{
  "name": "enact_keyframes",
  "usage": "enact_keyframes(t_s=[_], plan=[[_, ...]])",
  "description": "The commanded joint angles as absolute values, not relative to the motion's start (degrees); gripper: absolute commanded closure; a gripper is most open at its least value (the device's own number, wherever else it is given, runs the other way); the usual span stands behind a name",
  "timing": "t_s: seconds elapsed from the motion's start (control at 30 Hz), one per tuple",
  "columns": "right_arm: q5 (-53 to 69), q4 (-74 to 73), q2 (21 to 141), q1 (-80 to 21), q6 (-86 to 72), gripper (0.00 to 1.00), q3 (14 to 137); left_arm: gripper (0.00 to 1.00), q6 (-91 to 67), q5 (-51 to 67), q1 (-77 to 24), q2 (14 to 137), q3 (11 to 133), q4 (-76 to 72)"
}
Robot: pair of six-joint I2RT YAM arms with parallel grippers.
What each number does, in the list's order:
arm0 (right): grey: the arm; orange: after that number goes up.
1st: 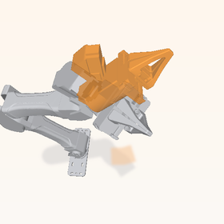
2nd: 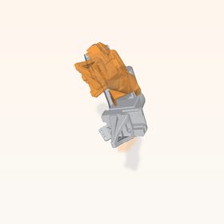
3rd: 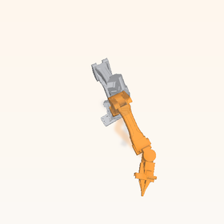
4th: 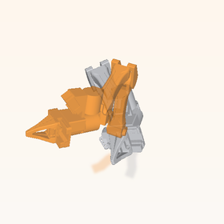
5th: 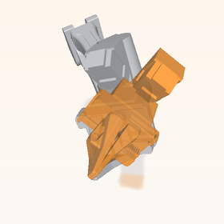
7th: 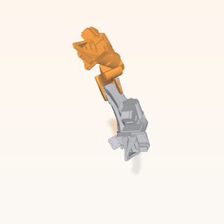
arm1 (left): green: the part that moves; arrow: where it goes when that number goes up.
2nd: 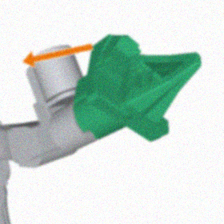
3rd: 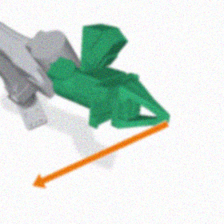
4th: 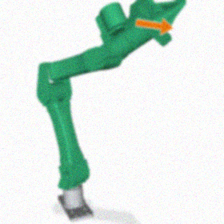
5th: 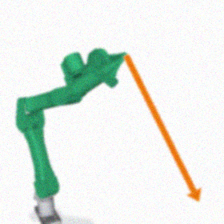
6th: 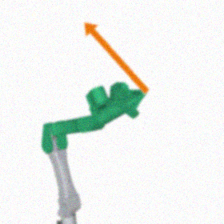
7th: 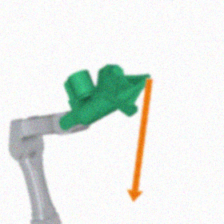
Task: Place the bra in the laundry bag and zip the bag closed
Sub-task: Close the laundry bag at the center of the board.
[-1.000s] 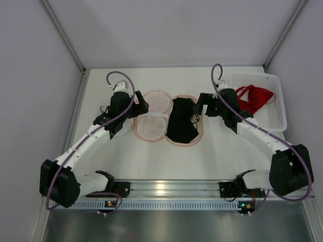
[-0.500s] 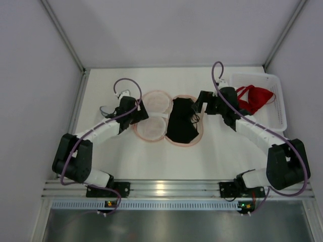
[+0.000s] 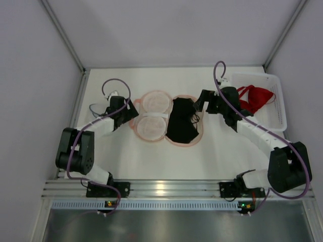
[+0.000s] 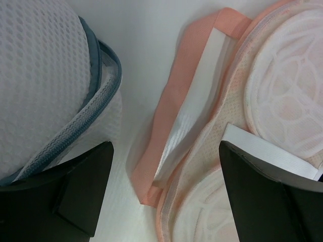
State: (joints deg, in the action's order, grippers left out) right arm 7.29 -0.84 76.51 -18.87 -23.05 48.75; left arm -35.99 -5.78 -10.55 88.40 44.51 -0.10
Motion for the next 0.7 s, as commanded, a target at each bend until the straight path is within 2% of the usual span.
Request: enact_keyframes(t_s=[0.0, 0.07, 0.13, 0.33, 0.47, 0.53, 0.67], plan=[[6.5, 0.3, 75.4, -18.5, -22.6, 0.01, 50.2, 0.09, -34.6, -6.1, -11.2, 89.9, 46.9, -4.7], [6.5, 0.3, 75.4, -18.5, -22.6, 0.01, 50.0, 0.16, -34.2, -5.7, -11.2, 91.7, 47.7, -4.6], [6.2, 0.2, 75.4, -18.5, -22.6, 0.01, 49.9, 0.18, -35.1, -5.4, -11.3, 93.9, 48.3, -4.7], [6.0, 0.2, 74.9, -18.5, -22.5, 0.01, 49.8, 0.34, -35.9, -11.9, -13.4, 96.5, 48.7, -4.7], [5.5, -1.8, 74.2, -18.5, -22.1, 0.01, 50.1, 0.38, -35.8, -15.4, -13.4, 96.2, 47.3, -4.7], [4.9, -1.4, 73.7, -18.5, -22.1, 0.01, 49.3, 0.46, -35.4, -16.8, -13.5, 96.3, 46.8, -4.6], [4.0, -1.8, 73.8, -18.5, -21.6, 0.01, 49.8, 0.48, -33.5, -18.2, -14.8, 97.4, 47.5, -3.3]])
